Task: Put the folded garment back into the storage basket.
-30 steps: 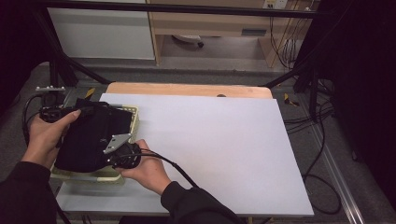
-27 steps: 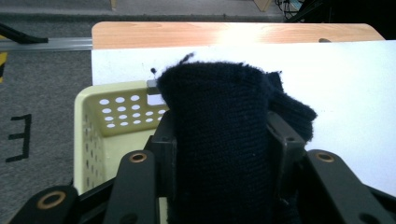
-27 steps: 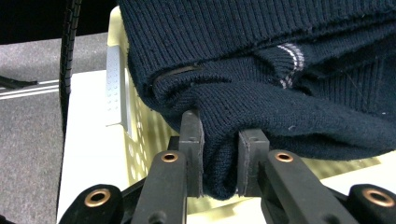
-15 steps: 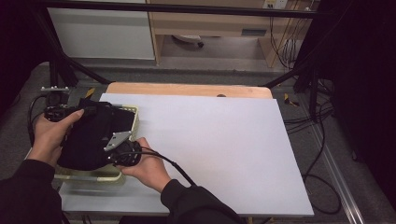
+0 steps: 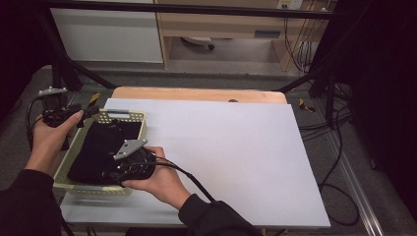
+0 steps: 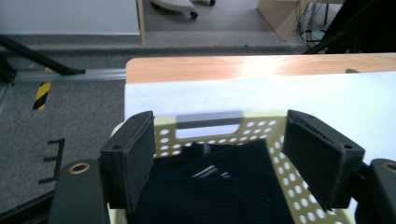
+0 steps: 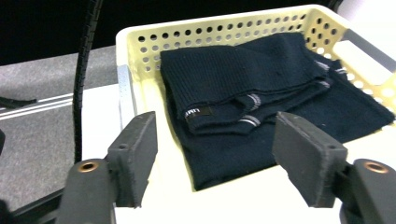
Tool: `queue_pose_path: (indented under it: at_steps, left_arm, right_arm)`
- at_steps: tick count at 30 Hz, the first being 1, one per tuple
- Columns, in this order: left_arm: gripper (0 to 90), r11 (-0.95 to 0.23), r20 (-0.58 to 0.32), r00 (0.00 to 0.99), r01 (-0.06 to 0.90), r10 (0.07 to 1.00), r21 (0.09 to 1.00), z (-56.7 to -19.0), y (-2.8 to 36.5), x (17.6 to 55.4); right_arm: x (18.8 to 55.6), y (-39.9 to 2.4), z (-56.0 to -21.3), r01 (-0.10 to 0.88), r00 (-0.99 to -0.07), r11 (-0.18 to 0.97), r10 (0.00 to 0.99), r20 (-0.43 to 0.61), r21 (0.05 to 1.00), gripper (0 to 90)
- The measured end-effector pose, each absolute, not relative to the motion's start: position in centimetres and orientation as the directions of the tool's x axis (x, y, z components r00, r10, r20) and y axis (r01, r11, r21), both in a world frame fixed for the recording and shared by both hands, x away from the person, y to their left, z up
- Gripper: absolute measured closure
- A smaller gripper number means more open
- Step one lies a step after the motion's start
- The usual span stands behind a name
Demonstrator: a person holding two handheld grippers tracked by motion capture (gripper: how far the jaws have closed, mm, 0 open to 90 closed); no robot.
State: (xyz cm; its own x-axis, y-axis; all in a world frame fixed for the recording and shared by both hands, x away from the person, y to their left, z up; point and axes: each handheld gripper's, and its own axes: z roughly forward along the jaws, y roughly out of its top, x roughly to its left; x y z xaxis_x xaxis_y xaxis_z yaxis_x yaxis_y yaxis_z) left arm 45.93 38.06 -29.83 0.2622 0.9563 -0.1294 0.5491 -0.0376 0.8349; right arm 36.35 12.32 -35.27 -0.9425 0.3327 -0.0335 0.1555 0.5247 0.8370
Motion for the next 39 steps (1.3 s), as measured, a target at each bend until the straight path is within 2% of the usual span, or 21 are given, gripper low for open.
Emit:
queue_pose_path:
  at_steps: [6,14,23,26,29,31,39]
  left_arm:
    - [19.1,-0.075,-0.093,0.302,0.501,0.949,0.862,-29.0,36.2,44.6]
    - [10.9,-0.047,-0.109,0.332,0.429,0.937,0.902,-30.2,33.1,40.2]
    - [8.3,-0.020,-0.119,0.361,0.357,0.925,0.934,-33.1,29.1,35.1]
    - [8.4,-0.055,-0.108,0.392,0.381,0.914,0.923,-33.5,28.4,34.5]
    - [7.7,-0.031,-0.124,0.408,0.352,0.905,0.936,-34.0,28.3,33.7]
    - [7.5,-0.055,-0.096,0.403,0.349,0.910,0.936,-34.6,27.8,33.4]
    - [8.0,-0.045,-0.093,0.413,0.312,0.906,0.949,-35.4,26.8,32.2]
  right_arm:
    - [36.4,10.9,-35.0,0.173,-0.919,0.501,0.392,-0.044,0.848,18.8]
    - [36.5,6.7,-35.4,0.209,-0.873,0.467,0.485,-0.051,0.859,7.0]
    - [37.2,2.9,-35.2,0.236,-0.829,0.434,0.557,-0.054,0.870,4.9]
    - [37.2,1.8,-34.6,0.251,-0.816,0.413,0.576,-0.037,0.876,5.5]
    - [37.3,1.1,-34.2,0.259,-0.808,0.390,0.588,-0.023,0.884,5.5]
    - [38.0,0.7,-34.0,0.278,-0.801,0.364,0.599,0.006,0.889,5.2]
    - [39.4,-0.8,-33.2,0.284,-0.763,0.269,0.644,0.048,0.920,4.5]
